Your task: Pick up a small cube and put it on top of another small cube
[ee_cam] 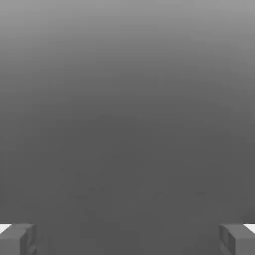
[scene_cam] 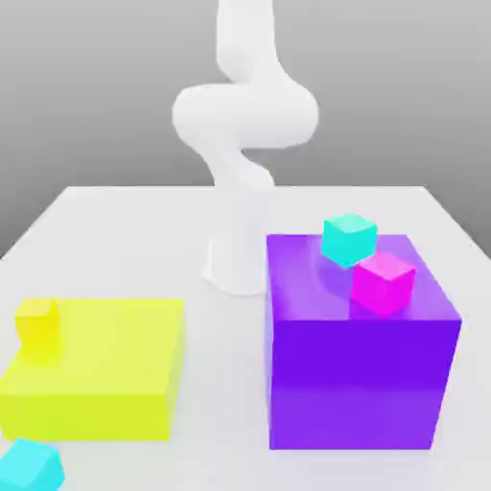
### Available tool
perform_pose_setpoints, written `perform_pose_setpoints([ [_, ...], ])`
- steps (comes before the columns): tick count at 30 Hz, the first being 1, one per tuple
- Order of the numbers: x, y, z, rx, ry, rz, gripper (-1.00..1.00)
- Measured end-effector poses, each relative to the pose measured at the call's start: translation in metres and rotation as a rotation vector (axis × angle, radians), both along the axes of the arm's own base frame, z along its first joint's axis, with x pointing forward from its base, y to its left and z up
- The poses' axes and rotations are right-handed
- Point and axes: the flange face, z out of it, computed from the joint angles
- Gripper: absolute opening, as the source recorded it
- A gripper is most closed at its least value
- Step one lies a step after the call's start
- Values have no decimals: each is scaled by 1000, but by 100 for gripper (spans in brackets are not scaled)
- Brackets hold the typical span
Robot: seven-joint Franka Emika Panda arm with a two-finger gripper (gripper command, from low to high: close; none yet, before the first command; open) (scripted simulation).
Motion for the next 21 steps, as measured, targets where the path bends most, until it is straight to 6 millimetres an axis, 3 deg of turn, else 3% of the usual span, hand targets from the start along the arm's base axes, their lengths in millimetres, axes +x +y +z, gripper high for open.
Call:
perform_pose_setpoints([
  [5,59,-36,-63,29,125,-26,0],
  [11,110,-82,-149,58,266,-66,0],
  [16,136,-122,-229,77,383,-107,0],
  [21,144,-168,-314,91,499,-162,0],
])
